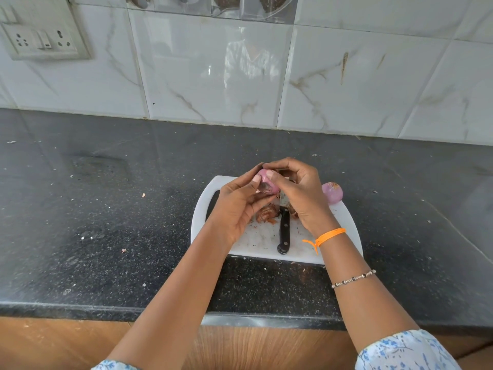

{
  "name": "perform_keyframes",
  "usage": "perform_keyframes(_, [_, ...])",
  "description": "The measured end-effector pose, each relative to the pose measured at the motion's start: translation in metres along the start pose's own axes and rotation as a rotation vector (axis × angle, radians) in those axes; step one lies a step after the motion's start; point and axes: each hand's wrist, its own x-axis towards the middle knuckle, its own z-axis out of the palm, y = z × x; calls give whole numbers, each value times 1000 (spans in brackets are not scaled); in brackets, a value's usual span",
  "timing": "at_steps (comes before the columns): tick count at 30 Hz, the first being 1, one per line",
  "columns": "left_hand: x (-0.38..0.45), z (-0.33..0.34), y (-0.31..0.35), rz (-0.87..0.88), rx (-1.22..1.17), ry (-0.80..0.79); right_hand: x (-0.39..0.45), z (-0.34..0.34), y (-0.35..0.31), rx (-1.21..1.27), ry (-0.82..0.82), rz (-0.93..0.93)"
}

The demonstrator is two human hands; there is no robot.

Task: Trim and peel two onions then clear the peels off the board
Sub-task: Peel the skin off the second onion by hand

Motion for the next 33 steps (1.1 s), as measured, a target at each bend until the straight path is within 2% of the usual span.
perform_keyframes(6, [0, 0, -2, -6, 24, 11, 1, 5, 7, -94, 109, -66])
perform_keyframes(12, [0, 2, -4, -24, 83, 0, 3, 4, 11, -69, 204, -9])
perform_keyframes(14, [1, 2, -3, -19, 64, 23, 3, 0, 9, -13, 172, 48])
perform_keyframes(16, [2, 0, -2, -9, 31, 53, 3, -2, 6, 56, 73, 95])
perform_keyframes(18, [2, -2, -1, 0, 8, 78, 2, -3, 4, 52, -32, 96])
perform_keyframes(20, [2, -3, -1, 7, 27, 75, 0, -2, 3, 30, -64, 89])
perform_keyframes(27, [0, 2, -2, -4, 63, -5, 4, 0, 5, -6, 199, 2])
perform_keyframes(31, [1, 2, -2, -4, 39, -16, 3, -1, -1, 94, 263, 118])
perform_keyframes(33, [2, 1, -1, 6, 13, 13, 2, -4, -6, 180, 225, 171])
